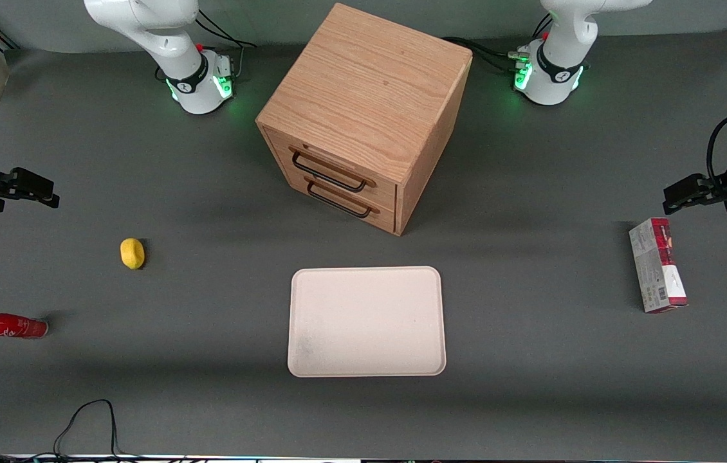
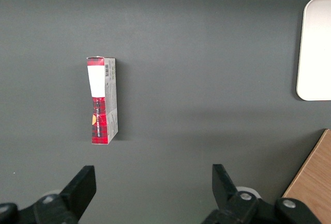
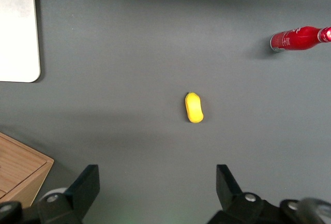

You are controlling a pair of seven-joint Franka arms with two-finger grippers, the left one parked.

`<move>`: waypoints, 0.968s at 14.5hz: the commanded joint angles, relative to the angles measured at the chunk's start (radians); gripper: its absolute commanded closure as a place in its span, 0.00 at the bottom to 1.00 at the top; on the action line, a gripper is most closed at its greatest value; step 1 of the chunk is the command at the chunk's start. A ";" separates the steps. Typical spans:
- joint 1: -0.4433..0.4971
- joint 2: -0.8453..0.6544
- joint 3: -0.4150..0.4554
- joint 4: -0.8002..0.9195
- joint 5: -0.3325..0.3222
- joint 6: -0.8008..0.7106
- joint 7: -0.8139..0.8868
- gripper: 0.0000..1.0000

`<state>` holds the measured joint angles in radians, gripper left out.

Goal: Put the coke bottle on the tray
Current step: 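Move the right gripper over the red Coca-Cola bottle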

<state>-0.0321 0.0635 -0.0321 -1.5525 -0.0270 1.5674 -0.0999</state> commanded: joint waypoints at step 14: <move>-0.391 0.633 0.044 0.681 0.021 0.106 -0.371 0.00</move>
<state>-0.3825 0.6420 -0.0321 -0.9505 -0.0192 1.6565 -0.4229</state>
